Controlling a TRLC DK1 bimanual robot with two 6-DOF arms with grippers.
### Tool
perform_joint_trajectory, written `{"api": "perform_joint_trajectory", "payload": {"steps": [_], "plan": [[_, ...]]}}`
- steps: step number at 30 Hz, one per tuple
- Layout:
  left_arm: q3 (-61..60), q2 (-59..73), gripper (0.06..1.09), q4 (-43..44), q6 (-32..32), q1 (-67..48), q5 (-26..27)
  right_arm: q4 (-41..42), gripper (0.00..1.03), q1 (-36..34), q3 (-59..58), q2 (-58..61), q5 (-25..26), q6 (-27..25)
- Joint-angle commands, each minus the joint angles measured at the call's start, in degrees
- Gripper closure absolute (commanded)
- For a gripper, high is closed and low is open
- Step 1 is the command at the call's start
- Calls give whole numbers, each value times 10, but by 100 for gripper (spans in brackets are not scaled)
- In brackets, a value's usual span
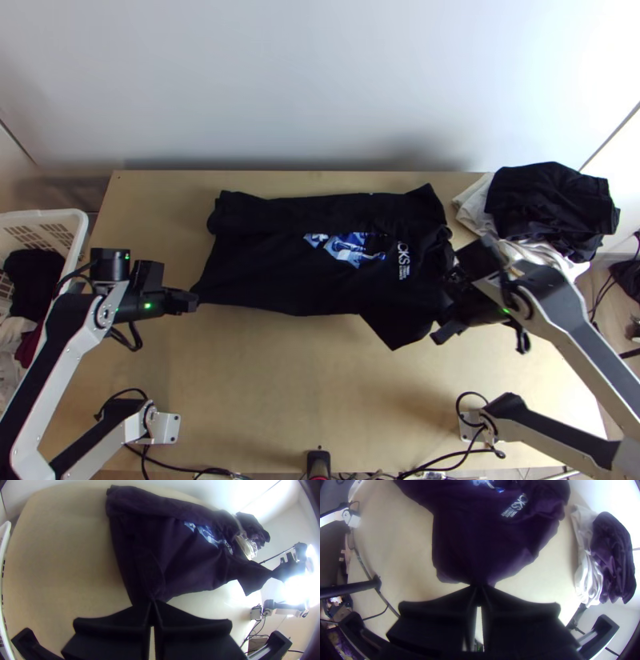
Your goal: Fold the t-shirt
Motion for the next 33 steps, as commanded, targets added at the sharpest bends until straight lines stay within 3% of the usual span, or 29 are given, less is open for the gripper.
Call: {"api": "perform_joint_trajectory", "payload": {"steps": [1, 14, 21, 33], "plan": [[14, -47, 105, -64, 14, 0, 15, -55, 100, -2, 43, -39, 0, 8], [39, -110, 105, -166, 33, -6, 36, -123, 100, 9, 95, -76, 9, 16], [50, -72, 105, -129, 32, 1, 36, -99, 100, -3, 89, -38, 11, -5], [79, 71, 105, -11, 29, 35, 25, 34, 100, -150, 99, 116, 9, -101]]}}
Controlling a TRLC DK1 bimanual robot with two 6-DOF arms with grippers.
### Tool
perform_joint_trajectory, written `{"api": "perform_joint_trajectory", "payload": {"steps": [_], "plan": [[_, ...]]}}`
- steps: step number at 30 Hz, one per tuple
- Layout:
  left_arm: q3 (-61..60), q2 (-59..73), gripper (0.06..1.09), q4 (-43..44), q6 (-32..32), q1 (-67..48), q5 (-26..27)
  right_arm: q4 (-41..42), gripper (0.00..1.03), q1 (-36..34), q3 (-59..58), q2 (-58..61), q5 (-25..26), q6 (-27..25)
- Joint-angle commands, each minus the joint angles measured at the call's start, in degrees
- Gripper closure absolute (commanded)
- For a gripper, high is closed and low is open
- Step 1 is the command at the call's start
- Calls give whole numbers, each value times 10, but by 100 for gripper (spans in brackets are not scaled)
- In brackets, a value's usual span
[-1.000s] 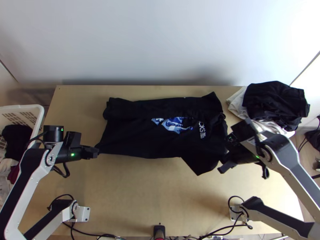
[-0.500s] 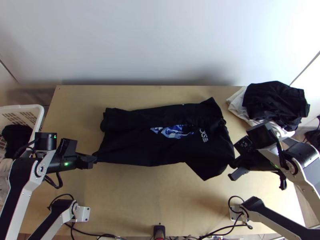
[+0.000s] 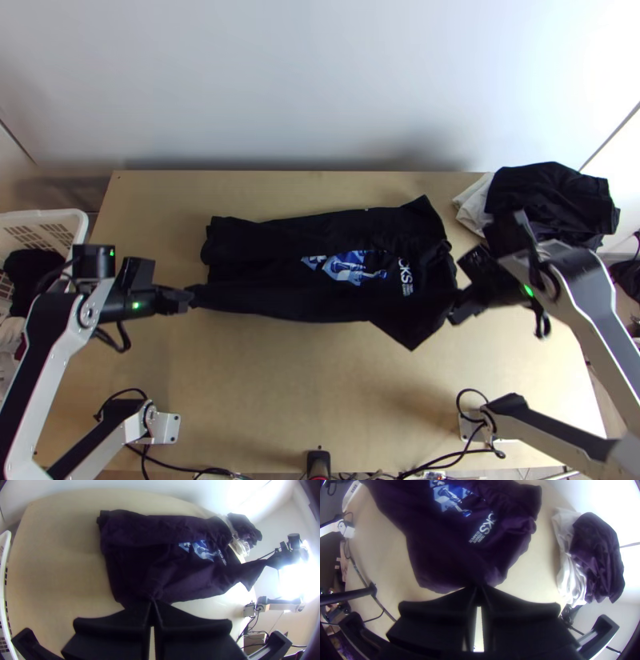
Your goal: Fold the t-shirt
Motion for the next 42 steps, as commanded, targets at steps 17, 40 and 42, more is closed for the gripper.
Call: {"api": "perform_joint_trajectory", "payload": {"steps": [17, 40, 42], "plan": [[238, 334, 105, 103, -15, 26, -16, 92, 100, -112, 313, 396, -3, -64], [455, 579, 105, 108, -23, 18, -48, 65, 100, -137, 581, 637, -2, -68], [455, 587, 105, 111, -24, 17, -52, 80, 100, -138, 581, 641, -2, -67]]}}
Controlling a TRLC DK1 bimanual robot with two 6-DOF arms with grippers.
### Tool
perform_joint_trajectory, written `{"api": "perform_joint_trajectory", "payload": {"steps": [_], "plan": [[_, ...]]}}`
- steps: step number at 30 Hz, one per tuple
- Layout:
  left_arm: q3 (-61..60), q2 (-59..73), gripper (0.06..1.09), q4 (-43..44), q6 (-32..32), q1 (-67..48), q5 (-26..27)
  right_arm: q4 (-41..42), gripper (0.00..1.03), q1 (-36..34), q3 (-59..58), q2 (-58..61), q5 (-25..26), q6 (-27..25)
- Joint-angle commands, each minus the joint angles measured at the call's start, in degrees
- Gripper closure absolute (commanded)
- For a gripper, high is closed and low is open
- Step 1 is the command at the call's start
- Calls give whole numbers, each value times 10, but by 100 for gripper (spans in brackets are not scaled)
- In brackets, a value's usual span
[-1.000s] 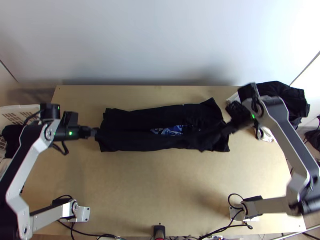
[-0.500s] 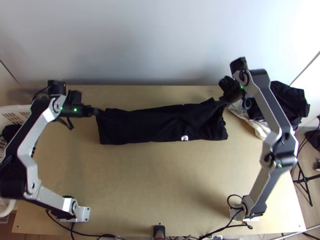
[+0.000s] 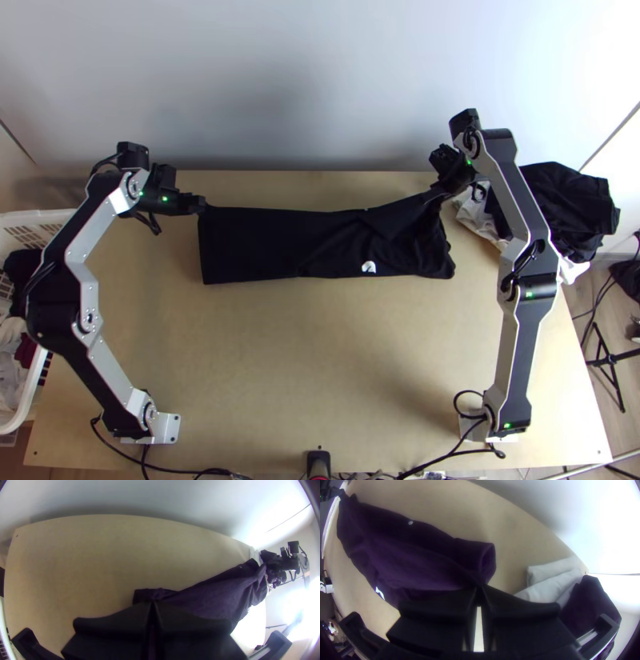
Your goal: Fold the t-shirt
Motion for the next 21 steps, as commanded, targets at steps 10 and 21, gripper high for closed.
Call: {"api": "perform_joint_trajectory", "payload": {"steps": [10, 21], "plan": [[28, 61, 105, 14, -4, -8, -19, 54, 100, 4, 7, 46, 0, 41], [15, 47, 63, 21, -31, -15, -21, 65, 16, 13, -2, 22, -1, 66]]}}
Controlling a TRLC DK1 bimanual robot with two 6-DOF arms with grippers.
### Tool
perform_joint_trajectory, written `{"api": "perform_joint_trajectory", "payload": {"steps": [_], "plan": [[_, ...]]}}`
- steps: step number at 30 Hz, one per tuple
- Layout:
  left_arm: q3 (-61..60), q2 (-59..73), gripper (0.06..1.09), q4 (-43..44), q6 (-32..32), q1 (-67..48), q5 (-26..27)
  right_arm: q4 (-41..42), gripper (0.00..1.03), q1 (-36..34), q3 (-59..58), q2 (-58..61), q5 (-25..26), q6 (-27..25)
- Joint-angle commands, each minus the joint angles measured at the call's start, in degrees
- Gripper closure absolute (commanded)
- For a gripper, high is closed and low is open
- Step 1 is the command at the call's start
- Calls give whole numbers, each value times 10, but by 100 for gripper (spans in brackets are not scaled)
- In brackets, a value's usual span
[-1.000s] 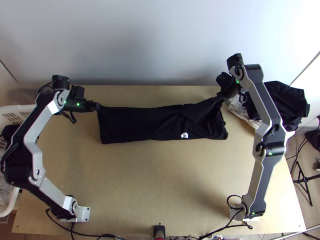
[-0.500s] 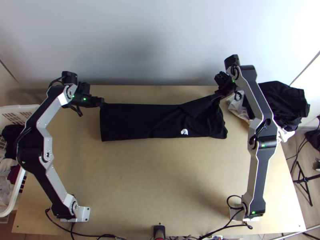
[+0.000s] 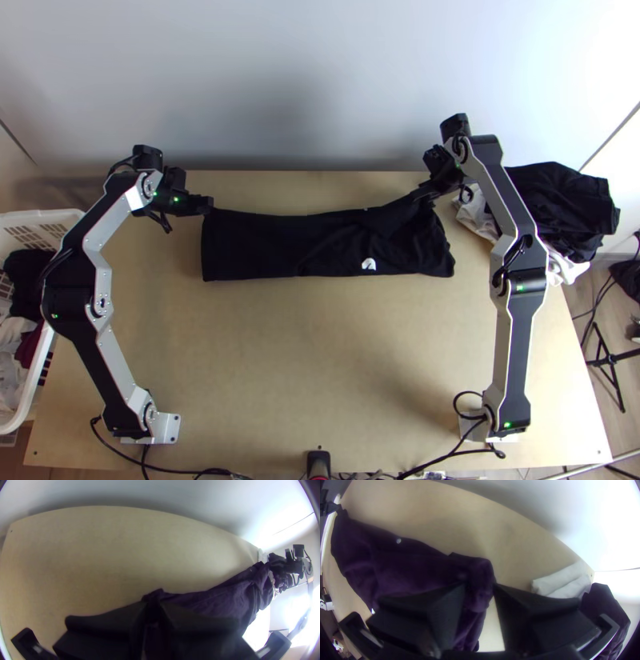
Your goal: Fold the t-shirt
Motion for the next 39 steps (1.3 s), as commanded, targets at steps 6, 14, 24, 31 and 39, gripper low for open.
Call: {"api": "perform_joint_trajectory", "payload": {"steps": [6, 14, 24, 31, 39], "plan": [[-48, -90, 10, -28, -4, 8, 10, -15, 4, 6, -14, -76, -9, 19], [-200, -218, 10, -34, 12, 18, 16, -48, 4, 55, -68, -189, -52, 42], [-234, -185, 10, 14, 4, -7, 16, -28, 4, 149, -231, -240, -58, 43], [-202, -120, 10, 46, -1, -7, 11, -13, 4, 172, -261, -239, -58, 48], [-163, -58, 10, 55, -6, -18, 4, 13, 4, 177, -279, -224, -58, 50]]}}
